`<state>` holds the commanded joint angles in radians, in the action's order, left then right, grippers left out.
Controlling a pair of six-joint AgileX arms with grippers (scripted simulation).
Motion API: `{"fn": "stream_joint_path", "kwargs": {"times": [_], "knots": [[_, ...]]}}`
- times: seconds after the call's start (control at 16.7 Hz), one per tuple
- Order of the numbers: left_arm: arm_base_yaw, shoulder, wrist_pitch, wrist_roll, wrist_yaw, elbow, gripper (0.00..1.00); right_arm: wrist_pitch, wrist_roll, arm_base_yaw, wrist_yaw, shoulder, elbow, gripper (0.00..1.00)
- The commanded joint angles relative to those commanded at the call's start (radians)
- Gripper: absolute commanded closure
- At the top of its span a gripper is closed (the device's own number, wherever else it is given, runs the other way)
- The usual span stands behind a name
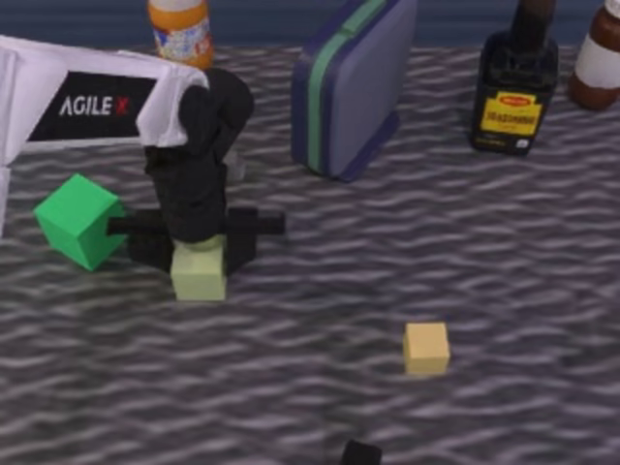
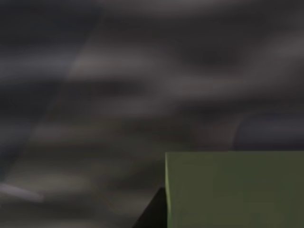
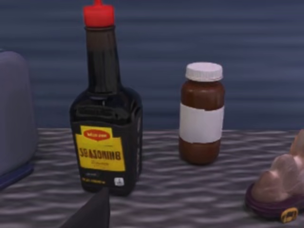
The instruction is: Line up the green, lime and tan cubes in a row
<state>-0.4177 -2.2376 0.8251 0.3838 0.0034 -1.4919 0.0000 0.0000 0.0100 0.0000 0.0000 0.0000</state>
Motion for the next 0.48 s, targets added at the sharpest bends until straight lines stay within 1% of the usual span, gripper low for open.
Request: {"fn": "stream_joint_path", "kwargs": {"times": [0.24, 0.48], "knots": [[0.0, 0.0, 0.0, 0.0, 0.0, 0.0, 1.0, 0.0, 0.0, 0.0, 0.0, 0.0, 0.0, 0.0], [0.003, 0.039, 0.053, -0.006, -0.01, -0.036, 1.0, 0.0, 0.0, 0.0, 0.0, 0.0, 0.0, 0.0]]}}
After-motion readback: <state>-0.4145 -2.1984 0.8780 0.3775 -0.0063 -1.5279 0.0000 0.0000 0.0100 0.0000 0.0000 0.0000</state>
